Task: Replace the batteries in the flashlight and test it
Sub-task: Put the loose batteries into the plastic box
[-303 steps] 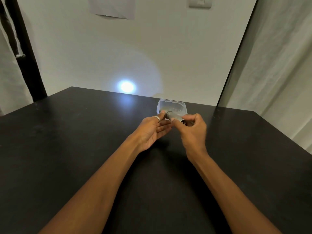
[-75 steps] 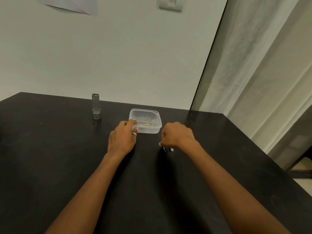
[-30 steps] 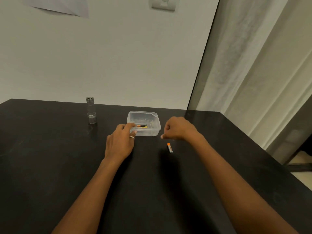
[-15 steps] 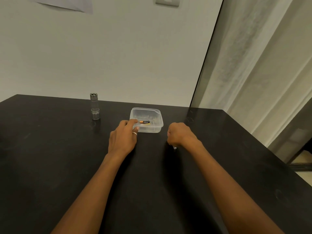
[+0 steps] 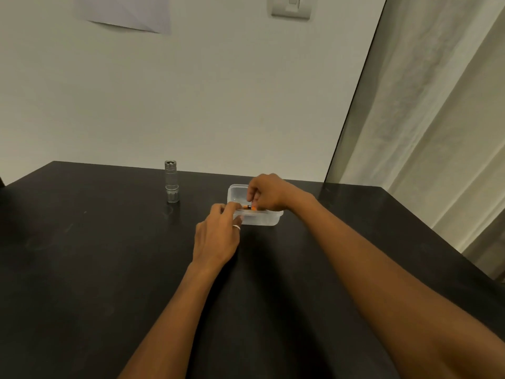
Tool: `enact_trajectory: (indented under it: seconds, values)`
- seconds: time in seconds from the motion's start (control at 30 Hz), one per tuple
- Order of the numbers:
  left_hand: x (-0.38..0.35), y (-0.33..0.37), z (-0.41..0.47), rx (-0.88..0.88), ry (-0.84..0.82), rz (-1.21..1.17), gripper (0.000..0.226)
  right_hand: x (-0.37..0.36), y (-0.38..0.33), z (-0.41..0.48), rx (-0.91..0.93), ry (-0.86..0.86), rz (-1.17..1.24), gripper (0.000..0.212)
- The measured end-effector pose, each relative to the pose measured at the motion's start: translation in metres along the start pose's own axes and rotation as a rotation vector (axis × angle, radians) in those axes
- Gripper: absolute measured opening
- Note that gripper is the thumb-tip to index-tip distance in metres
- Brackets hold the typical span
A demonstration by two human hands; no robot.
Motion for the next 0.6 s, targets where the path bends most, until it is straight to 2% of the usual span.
enact_trajectory:
  seconds: [0.1,0.2,0.27,0.37,0.6]
  values:
    - [-0.001,0.001,0.0,-0.002,-0.009,0.012,0.035,-0.011,0.002,0.011,0.002,-0.058,-0.006,0.017]
    - [-0.002,-0.001,0.001,0.002,-0.016,0.016,0.036,-0.015,0.003,0.019,0.031,-0.005,0.016,0.017]
    - [-0.002,-0.001,0.001,0.006,-0.022,0.016,0.037,-0.017,0.007,0.025,0.036,0.021,-0.029,0.023]
    - [-0.003,0.0,0.001,0.006,-0.026,0.019,0.037,-0.025,0.018,0.032,0.015,-0.028,-0.102,0.039]
    - [-0.002,0.0,0.001,0.0,-0.035,0.01,0.037,-0.028,0.025,0.044,0.048,-0.021,-0.159,0.038]
Point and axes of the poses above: each hand's wrist, its own z-axis towards the middle knuckle, its own x-axis out of the back of the hand, y = z × x, the point moved 7 cm from there along z, towards the middle knuckle, and after that the axes turned 3 degrees about x, right-handed, at the moved point
